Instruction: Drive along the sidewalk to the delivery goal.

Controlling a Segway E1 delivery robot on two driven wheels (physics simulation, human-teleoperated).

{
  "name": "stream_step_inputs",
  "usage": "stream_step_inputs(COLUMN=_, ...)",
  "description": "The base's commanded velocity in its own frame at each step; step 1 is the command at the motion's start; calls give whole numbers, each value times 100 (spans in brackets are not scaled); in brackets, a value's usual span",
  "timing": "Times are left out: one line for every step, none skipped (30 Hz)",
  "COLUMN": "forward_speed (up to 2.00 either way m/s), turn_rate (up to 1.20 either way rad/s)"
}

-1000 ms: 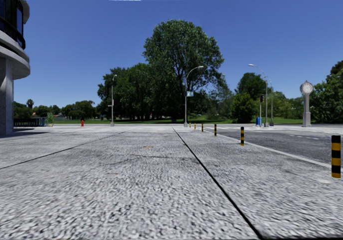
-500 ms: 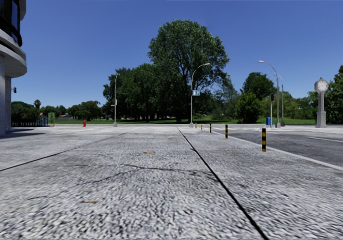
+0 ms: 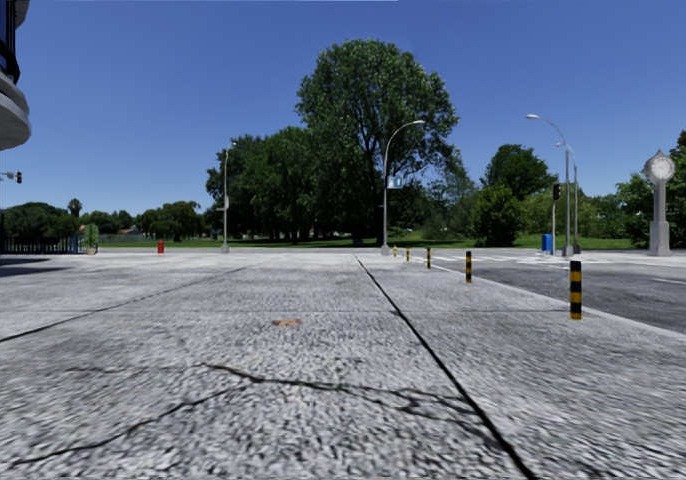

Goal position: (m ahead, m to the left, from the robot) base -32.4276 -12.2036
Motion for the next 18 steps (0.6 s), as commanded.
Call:
stream_step_inputs(forward_speed=200, turn_rate=0)
stream_step_inputs(forward_speed=200, turn_rate=0)
stream_step_inputs(forward_speed=200, turn_rate=0)
stream_step_inputs(forward_speed=200, turn_rate=0)
stream_step_inputs(forward_speed=200, turn_rate=0)
stream_step_inputs(forward_speed=200, turn_rate=0)
stream_step_inputs(forward_speed=200, turn_rate=0)
stream_step_inputs(forward_speed=200, turn_rate=0)
stream_step_inputs(forward_speed=200, turn_rate=0)
stream_step_inputs(forward_speed=200, turn_rate=0)
stream_step_inputs(forward_speed=200, turn_rate=0)
stream_step_inputs(forward_speed=200, turn_rate=0)
stream_step_inputs(forward_speed=200, turn_rate=0)
stream_step_inputs(forward_speed=200, turn_rate=0)
stream_step_inputs(forward_speed=200, turn_rate=0)
stream_step_inputs(forward_speed=200, turn_rate=0)
stream_step_inputs(forward_speed=200, turn_rate=0)
stream_step_inputs(forward_speed=200, turn_rate=0)
